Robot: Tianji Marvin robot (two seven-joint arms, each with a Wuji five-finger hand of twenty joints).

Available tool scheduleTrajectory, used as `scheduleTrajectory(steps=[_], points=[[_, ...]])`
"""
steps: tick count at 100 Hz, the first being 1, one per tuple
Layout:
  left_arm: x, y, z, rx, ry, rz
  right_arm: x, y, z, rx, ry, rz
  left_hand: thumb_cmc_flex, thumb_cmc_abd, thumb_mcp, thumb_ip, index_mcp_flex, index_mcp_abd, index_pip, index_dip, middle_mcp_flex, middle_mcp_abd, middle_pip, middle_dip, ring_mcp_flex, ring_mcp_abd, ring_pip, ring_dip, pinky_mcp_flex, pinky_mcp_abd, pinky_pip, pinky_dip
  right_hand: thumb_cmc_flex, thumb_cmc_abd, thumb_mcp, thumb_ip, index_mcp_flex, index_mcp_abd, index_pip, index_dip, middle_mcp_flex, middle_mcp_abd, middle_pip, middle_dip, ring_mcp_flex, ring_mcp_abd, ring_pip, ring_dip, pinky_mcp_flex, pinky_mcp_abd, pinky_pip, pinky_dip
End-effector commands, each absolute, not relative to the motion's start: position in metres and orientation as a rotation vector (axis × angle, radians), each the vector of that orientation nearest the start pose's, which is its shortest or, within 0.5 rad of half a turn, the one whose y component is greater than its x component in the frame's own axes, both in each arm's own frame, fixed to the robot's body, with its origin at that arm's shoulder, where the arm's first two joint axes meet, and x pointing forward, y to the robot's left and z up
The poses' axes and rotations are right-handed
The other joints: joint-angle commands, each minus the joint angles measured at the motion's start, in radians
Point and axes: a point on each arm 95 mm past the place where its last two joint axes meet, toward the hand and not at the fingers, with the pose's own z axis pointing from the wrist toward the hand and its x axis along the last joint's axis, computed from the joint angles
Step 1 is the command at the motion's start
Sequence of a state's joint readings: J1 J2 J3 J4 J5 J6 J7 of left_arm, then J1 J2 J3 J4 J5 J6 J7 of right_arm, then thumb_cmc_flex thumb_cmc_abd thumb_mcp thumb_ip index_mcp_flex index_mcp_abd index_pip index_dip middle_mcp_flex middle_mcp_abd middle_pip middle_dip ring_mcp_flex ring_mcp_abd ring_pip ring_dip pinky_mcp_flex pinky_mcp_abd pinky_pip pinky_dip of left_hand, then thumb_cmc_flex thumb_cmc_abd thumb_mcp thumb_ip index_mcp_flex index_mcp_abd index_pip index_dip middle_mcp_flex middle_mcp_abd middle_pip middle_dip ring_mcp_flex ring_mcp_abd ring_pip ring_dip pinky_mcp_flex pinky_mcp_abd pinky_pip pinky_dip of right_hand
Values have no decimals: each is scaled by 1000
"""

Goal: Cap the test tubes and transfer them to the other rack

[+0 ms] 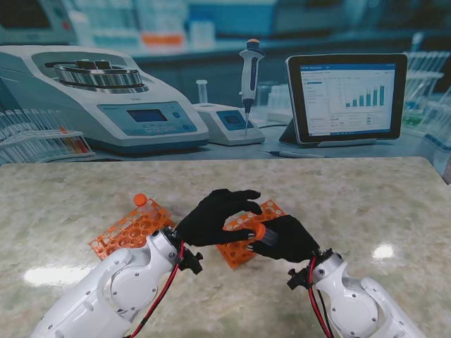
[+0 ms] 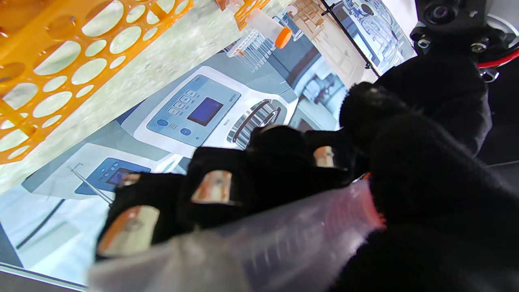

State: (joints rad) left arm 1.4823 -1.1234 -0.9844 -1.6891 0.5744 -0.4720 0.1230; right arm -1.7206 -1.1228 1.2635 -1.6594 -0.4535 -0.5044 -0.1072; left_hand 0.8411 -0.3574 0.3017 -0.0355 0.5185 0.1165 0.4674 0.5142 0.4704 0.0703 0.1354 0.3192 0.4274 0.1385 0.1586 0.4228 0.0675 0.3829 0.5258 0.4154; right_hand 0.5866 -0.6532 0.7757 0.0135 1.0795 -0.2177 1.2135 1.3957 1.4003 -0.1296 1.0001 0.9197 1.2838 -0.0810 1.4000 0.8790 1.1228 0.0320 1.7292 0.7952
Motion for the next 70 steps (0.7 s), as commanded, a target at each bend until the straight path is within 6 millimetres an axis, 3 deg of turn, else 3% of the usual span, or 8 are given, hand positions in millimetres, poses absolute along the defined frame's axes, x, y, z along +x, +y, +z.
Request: scheduleTrajectory(steps=[1,31,51,70], points=[[359,-124,-270,-1054,1500,-2463,343,26,-316,-1555,-1335,-2571,-11,-34,27,-16,-34,22,21,17,-36,12,-6,19,-37,-18,-8,8,-12,-6,-30,15,48,13,-7,-22,19,-48,54,24,40,-3,-3,16,38,-83,208,71,77,-79,275,32],[358,-129,-275,-1046,1522,-2456,342,26,-316,-1554,-1336,-2573,-41,-58,74,-23,-42,23,30,25,-37,12,-5,20,-35,-17,-5,11,-12,-4,-27,14,47,13,-6,-22,19,-48,54,24,40,-4,-3,16,38,-83,208,71,77,-80,275,32],[358,-127,-275,-1048,1502,-2462,342,26,-316,-1555,-1337,-2572,-41,-4,72,-27,-43,25,10,12,-44,14,-7,20,-34,-17,-3,13,-15,-6,-25,15,47,14,-7,-22,19,-47,54,24,40,-3,-3,16,38,-83,208,71,77,-80,275,32],[358,-124,-271,-1031,1475,-2470,342,25,-316,-1554,-1336,-2576,1,47,-2,-16,-26,35,-65,-47,-50,13,-9,19,-36,-18,-3,17,-16,-8,-24,15,47,13,-8,-22,19,-47,54,24,40,-3,-3,16,38,-83,208,72,77,-80,275,32]])
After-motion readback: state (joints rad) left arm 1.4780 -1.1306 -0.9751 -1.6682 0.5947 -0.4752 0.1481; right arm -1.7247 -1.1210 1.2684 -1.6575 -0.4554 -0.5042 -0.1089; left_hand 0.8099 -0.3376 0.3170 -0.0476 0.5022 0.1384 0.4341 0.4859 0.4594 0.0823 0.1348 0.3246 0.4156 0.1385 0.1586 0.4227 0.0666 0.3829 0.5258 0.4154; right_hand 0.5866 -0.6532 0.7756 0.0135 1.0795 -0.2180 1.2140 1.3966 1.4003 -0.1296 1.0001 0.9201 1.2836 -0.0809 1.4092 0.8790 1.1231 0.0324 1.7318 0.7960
